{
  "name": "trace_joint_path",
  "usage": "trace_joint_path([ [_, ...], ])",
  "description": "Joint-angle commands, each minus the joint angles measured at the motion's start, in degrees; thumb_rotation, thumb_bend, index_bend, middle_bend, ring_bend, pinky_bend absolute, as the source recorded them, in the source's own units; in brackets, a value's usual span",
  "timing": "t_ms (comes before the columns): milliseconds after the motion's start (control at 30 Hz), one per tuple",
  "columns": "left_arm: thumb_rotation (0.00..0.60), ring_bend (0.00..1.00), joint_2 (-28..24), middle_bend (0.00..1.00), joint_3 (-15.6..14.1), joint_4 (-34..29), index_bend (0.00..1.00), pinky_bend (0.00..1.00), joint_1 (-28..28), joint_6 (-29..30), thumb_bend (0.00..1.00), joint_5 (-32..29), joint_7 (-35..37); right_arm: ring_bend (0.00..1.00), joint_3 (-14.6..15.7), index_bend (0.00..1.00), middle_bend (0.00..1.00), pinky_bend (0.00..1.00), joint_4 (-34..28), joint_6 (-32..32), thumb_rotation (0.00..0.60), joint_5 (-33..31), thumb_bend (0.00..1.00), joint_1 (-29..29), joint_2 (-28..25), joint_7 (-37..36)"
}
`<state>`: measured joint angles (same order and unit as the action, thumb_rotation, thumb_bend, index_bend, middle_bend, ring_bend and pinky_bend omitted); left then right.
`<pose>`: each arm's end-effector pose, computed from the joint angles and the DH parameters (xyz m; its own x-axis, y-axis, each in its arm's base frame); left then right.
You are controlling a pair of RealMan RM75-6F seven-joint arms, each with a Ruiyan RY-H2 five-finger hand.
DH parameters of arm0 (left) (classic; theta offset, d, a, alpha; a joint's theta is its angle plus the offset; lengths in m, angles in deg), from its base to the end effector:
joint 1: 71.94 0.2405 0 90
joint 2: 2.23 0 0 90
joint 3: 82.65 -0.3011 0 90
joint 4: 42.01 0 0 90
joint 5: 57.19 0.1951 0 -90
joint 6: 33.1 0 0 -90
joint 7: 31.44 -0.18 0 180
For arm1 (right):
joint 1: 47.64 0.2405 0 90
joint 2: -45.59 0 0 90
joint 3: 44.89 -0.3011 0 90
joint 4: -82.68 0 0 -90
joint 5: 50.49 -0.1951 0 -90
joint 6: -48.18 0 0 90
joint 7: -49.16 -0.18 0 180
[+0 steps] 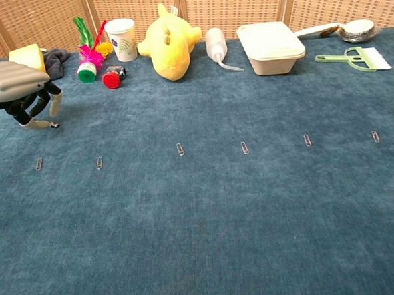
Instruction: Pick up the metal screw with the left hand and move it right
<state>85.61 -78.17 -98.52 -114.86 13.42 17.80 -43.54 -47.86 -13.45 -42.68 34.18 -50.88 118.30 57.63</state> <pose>-0.2775 0.4562 0.0230 0.7685 0.1825 0.6133 0.6325 -0.3618 -0.6849 -0.3484 -0.1695 0.1536 0.3387 0.0338 0.9403 -0.9320 0.1490 0.3304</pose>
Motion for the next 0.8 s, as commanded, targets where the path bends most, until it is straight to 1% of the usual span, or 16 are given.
trace_joint_path([
  [33, 0.59, 0.65, 0.1, 0.67, 0.0, 0.0, 0.5, 0.7, 0.0, -0.2, 0.56, -0.1, 0.0, 0.08, 0.0, 0.0, 0.05, 0.13, 0.1, -0.1, 0.6, 0.0, 0.44, 0.0, 0.1, 0.0],
  [800, 0.582, 0.66, 2.5, 0.67, 0.1, 3.1, 0.51, 0.7, -0.1, -0.9, 0.56, -0.8, -0.8, 0.08, -0.2, 0.0, 0.05, 0.13, -0.1, 0.1, 0.6, -0.4, 0.44, -0.1, 0.3, 0.6],
])
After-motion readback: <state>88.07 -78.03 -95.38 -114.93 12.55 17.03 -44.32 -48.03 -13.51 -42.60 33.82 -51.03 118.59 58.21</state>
